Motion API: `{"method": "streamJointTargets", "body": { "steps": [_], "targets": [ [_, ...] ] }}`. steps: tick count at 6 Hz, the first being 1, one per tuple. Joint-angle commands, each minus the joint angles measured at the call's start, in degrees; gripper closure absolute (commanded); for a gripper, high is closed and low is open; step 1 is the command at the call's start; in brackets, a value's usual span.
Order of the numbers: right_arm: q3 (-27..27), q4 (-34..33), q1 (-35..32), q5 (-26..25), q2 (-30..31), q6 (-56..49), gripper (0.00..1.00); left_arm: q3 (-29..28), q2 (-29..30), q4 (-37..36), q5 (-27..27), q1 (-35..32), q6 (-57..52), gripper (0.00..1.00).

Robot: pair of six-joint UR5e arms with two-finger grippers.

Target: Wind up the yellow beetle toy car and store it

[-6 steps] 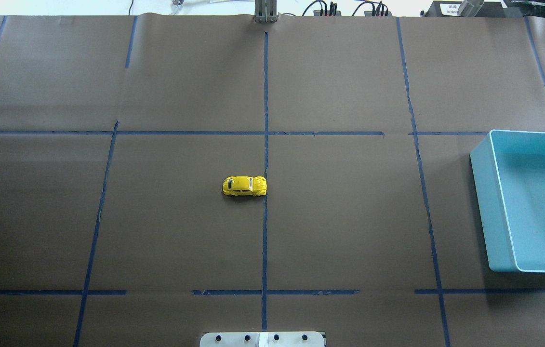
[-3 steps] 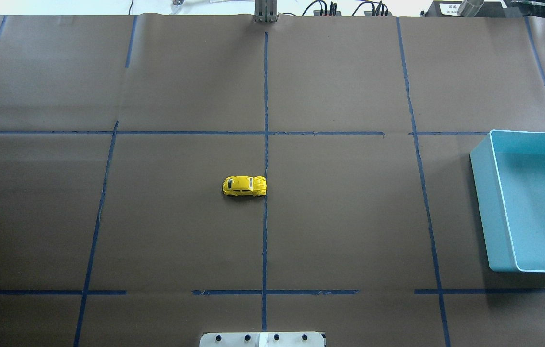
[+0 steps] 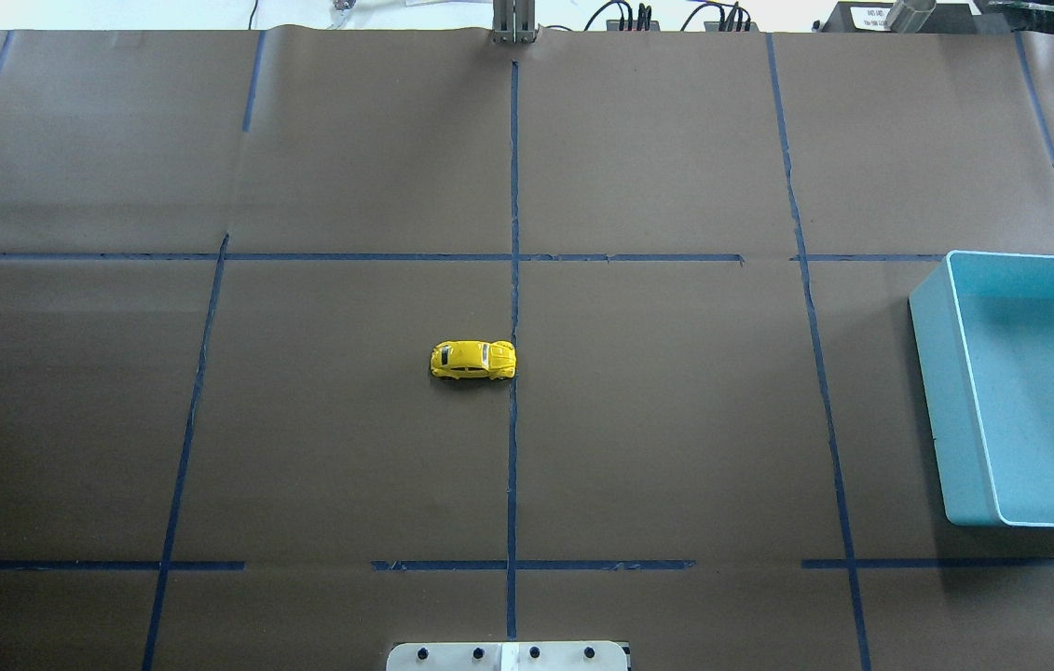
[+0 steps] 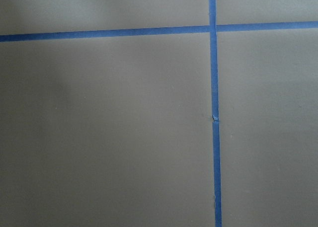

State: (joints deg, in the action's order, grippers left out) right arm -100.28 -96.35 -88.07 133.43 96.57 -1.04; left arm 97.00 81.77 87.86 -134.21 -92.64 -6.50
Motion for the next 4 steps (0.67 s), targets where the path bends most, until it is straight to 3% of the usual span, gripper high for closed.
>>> {"method": "streamJointTargets", "body": {
  "steps": [1,4],
  "targets": [
    [-0.27,0.11,0.00,-0.01,-0.24,-0.11,0.00,0.38,0.06,-0.06,0.00,0.00,0.00,0.00],
    [-0.36,0.02,0.00,0.07,-0.33,-0.02,0.00,0.73,4.78,-4.00,0.09,5.24,0.09,0.00]
  ]
}}
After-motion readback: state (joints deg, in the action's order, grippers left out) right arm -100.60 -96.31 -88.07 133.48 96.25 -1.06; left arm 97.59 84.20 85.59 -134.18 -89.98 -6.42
